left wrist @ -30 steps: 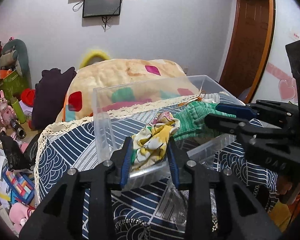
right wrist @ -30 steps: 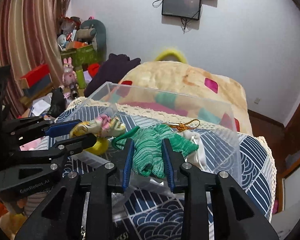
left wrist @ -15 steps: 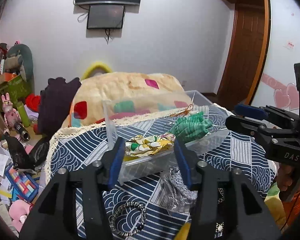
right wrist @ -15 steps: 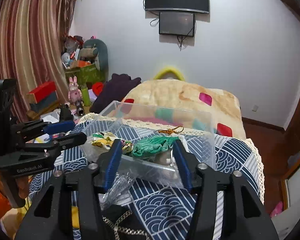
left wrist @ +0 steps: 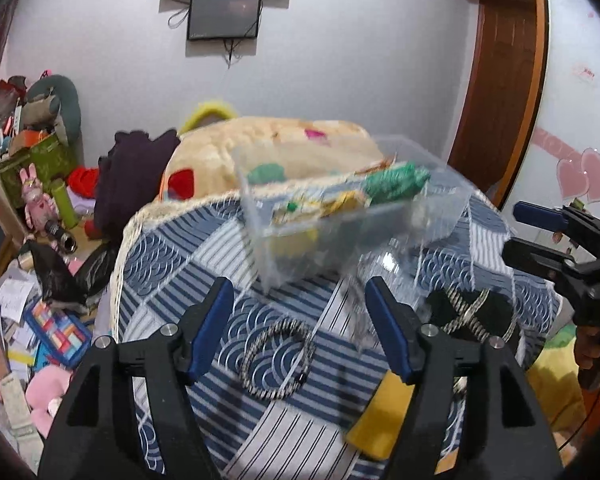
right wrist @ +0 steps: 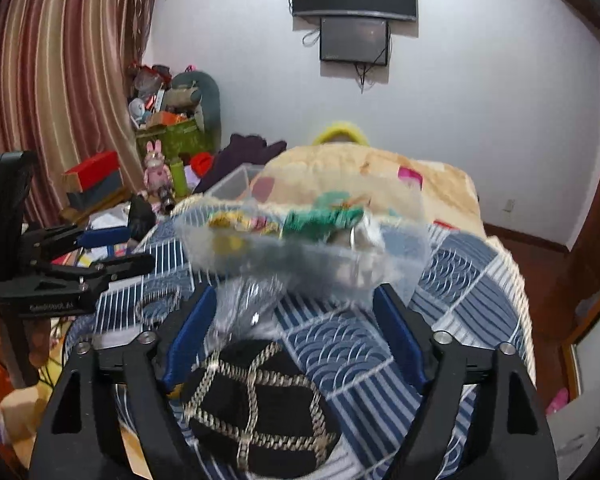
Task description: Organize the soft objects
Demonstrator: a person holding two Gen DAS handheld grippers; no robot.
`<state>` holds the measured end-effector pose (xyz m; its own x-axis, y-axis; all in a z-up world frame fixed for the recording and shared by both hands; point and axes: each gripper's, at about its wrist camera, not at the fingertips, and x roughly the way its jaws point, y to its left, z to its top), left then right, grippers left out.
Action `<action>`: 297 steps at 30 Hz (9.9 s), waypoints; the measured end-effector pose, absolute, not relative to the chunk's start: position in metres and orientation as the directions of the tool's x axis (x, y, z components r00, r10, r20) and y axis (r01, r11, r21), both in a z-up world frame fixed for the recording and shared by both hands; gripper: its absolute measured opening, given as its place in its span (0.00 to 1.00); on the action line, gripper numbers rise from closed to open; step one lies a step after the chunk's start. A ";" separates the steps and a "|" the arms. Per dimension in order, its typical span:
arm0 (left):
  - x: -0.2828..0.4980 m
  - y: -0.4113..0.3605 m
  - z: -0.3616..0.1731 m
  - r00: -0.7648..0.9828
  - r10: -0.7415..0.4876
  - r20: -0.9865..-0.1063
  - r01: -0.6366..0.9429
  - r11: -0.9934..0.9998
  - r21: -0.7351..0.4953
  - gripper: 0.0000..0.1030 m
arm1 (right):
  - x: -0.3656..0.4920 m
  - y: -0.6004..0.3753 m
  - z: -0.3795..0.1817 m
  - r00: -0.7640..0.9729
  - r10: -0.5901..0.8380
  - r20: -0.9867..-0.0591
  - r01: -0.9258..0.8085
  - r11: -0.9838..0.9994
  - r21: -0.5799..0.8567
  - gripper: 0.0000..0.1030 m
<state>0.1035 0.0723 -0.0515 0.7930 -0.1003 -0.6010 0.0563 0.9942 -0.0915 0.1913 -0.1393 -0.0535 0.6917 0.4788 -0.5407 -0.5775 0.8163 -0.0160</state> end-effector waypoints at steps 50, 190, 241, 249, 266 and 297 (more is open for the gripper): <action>0.091 0.065 -0.065 0.787 -0.125 -0.605 0.099 0.992 -0.076 0.13 | 0.172 -0.172 -0.065 0.732 0.406 -0.547 -0.505 0.862 -0.035 0.13; 0.097 0.074 -0.094 0.806 -0.118 -0.580 -0.002 0.979 -0.202 0.45 | 0.218 -0.081 -0.126 0.504 0.493 -0.709 -0.600 0.791 0.124 0.45; 0.207 0.049 -0.036 0.834 -0.146 -0.532 0.054 0.981 -0.184 0.46 | 0.278 -0.141 -0.044 0.749 0.367 -0.552 -0.434 0.901 0.011 0.23; 0.230 0.047 -0.054 0.797 -0.135 -0.589 0.040 0.984 -0.172 0.48 | 0.285 -0.133 -0.057 0.712 0.374 -0.595 -0.455 0.891 0.017 0.23; 0.192 0.046 -0.044 0.820 -0.136 -0.556 0.055 0.986 -0.159 0.73 | 0.254 -0.145 -0.047 0.734 0.376 -0.565 -0.469 0.883 -0.022 0.69; 0.040 0.018 0.038 0.968 -0.111 -0.224 0.090 0.991 -0.101 1.00 | 0.139 -0.179 0.013 0.841 0.490 -0.231 -0.503 0.864 0.003 0.84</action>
